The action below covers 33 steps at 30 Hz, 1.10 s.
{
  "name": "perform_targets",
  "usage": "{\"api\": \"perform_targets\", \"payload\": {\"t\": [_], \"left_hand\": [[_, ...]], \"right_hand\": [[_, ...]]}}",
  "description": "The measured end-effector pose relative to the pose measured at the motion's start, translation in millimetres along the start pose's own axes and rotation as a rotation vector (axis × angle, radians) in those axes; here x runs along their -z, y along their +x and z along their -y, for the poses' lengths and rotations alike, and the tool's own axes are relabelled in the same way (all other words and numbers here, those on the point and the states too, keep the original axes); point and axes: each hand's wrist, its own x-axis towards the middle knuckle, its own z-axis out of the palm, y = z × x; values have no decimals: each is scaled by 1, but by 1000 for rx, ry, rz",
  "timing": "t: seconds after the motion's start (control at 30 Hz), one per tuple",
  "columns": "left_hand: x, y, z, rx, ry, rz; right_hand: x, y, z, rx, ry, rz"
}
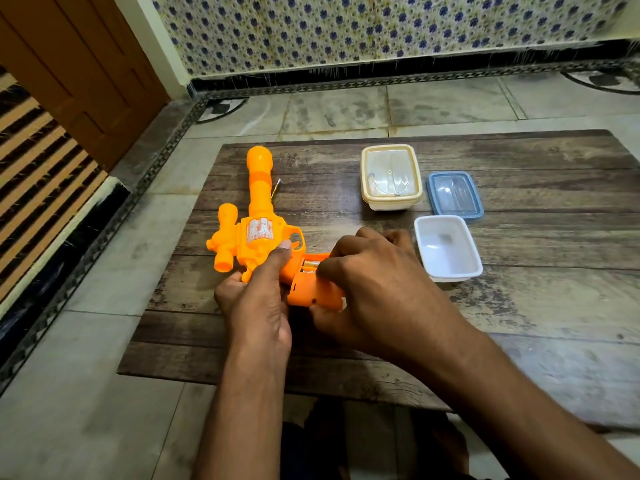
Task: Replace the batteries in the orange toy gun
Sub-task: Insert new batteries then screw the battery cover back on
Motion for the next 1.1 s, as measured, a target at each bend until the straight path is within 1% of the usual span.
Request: {"api": "perform_targets", "payload": {"t": [0.3, 0.4, 0.5, 0.63, 0.8, 1.1], "left_hand": [[-1, -2, -2, 24, -18, 2], [-2, -2, -4, 74, -58, 13], [0, 0, -2, 82, -39, 6], [0, 2, -1, 82, -71, 2], [-2, 0, -1, 79, -110, 52], [-4, -3, 0, 61, -101, 101]], "right_hand": [[-2, 1, -3, -26, 67, 12], [-6, 1, -6, -21, 140, -28], [-11, 4, -13, -53, 230, 3], [-14, 9, -18, -97, 324, 25], [-19, 14, -18, -149, 356, -58], [-14, 14, -14, -216, 405, -80]]}}
